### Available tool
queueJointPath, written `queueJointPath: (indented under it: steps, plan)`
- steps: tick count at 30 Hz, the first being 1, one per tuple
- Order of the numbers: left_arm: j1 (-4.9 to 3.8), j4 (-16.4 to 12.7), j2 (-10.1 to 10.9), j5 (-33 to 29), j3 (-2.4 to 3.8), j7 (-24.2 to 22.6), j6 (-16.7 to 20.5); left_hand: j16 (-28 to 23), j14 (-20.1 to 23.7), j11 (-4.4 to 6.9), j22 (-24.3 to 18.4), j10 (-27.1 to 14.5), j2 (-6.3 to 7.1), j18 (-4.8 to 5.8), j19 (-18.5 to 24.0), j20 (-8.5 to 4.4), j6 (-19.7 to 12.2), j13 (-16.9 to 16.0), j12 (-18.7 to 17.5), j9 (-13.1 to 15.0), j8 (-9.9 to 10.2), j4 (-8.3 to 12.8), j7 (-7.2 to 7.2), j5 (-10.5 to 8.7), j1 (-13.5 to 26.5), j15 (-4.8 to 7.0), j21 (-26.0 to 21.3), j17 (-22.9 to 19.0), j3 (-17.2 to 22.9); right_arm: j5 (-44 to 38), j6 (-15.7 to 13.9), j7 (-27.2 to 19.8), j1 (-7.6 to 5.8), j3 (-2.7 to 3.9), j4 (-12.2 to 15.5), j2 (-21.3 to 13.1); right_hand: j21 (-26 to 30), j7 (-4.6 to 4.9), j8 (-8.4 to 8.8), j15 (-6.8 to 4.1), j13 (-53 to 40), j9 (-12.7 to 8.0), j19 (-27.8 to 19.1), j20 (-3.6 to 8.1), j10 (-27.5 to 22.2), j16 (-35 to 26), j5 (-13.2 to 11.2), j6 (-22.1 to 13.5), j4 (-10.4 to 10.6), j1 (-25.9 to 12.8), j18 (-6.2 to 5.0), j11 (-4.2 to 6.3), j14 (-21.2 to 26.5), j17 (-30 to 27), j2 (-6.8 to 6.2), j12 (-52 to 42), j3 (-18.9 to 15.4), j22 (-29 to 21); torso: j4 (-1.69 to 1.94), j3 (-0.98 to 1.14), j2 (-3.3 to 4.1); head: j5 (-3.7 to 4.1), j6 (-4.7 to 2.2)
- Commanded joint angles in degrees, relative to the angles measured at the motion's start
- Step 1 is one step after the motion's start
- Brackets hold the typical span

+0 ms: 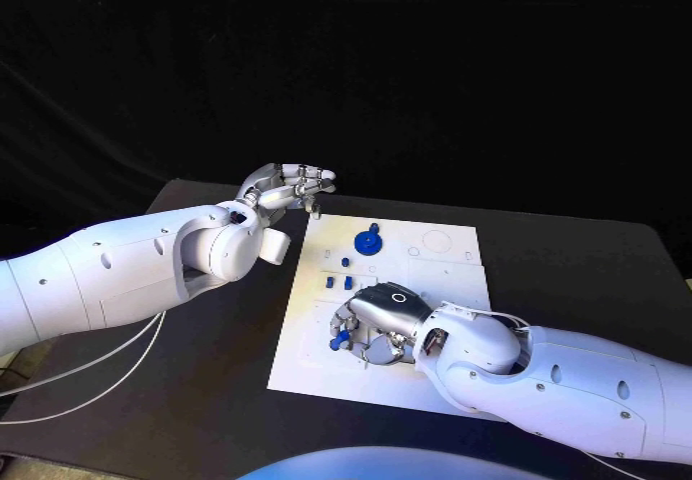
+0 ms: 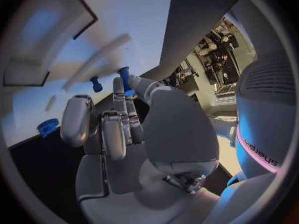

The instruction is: Assemble the parts on the task board

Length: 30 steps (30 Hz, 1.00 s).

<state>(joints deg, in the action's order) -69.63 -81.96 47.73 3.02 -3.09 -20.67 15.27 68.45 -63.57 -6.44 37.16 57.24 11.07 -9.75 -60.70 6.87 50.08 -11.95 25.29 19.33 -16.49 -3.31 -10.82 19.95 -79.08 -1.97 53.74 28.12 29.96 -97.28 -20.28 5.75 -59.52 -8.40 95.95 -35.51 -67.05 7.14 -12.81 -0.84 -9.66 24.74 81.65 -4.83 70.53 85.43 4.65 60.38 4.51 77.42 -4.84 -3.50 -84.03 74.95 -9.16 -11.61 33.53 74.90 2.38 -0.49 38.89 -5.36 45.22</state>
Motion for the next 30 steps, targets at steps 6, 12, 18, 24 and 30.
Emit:
queueJointPath:
  steps: [6, 12, 18, 24, 30]
  plan:
    - [-0.06, -0.21, 0.0, -0.19, 0.04, -0.52, -0.96, 0.19, 0.44, -0.1, -0.07, -0.44, -0.33, -0.83, -0.03, 0.32, -0.54, -0.05, 0.2, -0.06, 0.23, -0.2, 0.02, 0.05, 0.03, -0.11, -0.31, -0.05, -0.24, -2.41, 1.81, 1.45, 0.28, -0.19, -0.1, 0.83, 0.85, 0.3, -0.05, -0.02, -0.1, 0.34, -0.19, -0.07, -0.74, 0.12, -0.04, -0.38, -0.22, -0.94, 0.13, 0.02, -3.76, 3.88, -1.05, 0.49, -0.01, 3.52, -0.03, -0.02, 0.02, 0.05, -0.02]
    - [-0.06, -0.25, 0.02, -0.18, 0.05, -0.3, -1.15, 0.2, 0.49, -0.08, -0.1, -0.5, -0.38, -0.84, -0.03, 0.32, -0.55, -0.09, 0.32, -0.05, 0.2, -0.16, 0.03, 0.06, -0.04, -0.11, -0.35, -0.08, -0.22, -2.29, 1.78, 1.69, 0.42, -0.27, -0.2, 1.21, 1.06, 1.61, 1.88, 0.78, -0.06, -0.35, -0.24, -0.6, -2.07, 0.19, 0.4, -3.6, 0.46, -2.97, 0.16, -0.96, -3.77, 3.98, -2.55, 1.29, -0.38, 3.57, 0.06, -0.07, -0.05, 0.62, -0.08]
    - [-0.06, -0.28, 0.07, -0.17, 0.05, -0.13, -1.23, 0.2, 0.49, -0.08, -0.1, -0.51, -0.38, -0.84, -0.03, 0.32, -0.55, -0.1, 0.33, -0.05, 0.2, -0.15, 0.03, 0.06, -0.06, -0.1, -0.35, -0.08, -0.22, -2.35, 0.76, 2.42, 0.48, -0.3, -0.17, 1.16, 1.44, 1.53, 3.94, 1.1, -0.1, -1.1, -0.32, -1.06, -3.34, 0.19, 0.01, -6.89, 1.13, -4.4, 0.06, -1.24, -3.71, 3.86, -3.79, 1.87, -1.49, 3.5, 0.01, -0.05, -0.06, 0.69, -0.14]
    - [-0.06, -0.27, 0.12, -0.17, 0.05, -0.05, -1.39, 0.21, 0.5, -0.09, -0.1, -0.54, -0.36, -0.84, -0.04, 0.33, -0.57, -0.11, 0.36, -0.05, 0.19, -0.15, 0.02, 0.05, -0.05, -0.1, -0.36, -0.09, -0.23, -2.42, -2.5, 2.05, 0.62, -0.3, 0.48, 0.41, 1.36, 1.27, 4.93, 0.73, -0.31, -1.44, -0.24, -0.91, -3.54, 0.24, -0.44, -8.56, 1.41, -4.69, 0.03, -0.75, -3.72, 3.91, -4.08, 1.86, -2.09, 3.62, 0.04, 0.02, -0.05, 0.83, -0.27]
    - [-0.06, -0.24, 0.21, -0.17, 0.04, 0.0, -1.49, 0.26, 0.52, -0.13, -0.14, -0.62, -0.35, -0.83, -0.04, 0.36, -0.58, -0.15, 0.47, -0.04, 0.17, -0.32, -0.01, -0.01, 0.17, -0.14, -0.41, -0.12, -0.36, -1.26, -8.25, 0.25, 0.8, 0.14, 2.78, -2.06, 1.16, 0.7, 6.92, 0.5, -0.5, -2.25, -0.08, -0.69, -4.02, 0.32, -0.72, -12.1, 1.71, -4.96, 0.09, -0.52, -3.75, 4.07, -4.77, 1.95, -3.22, 3.83, -0.08, 0.07, -0.09, 1.15, -0.46]
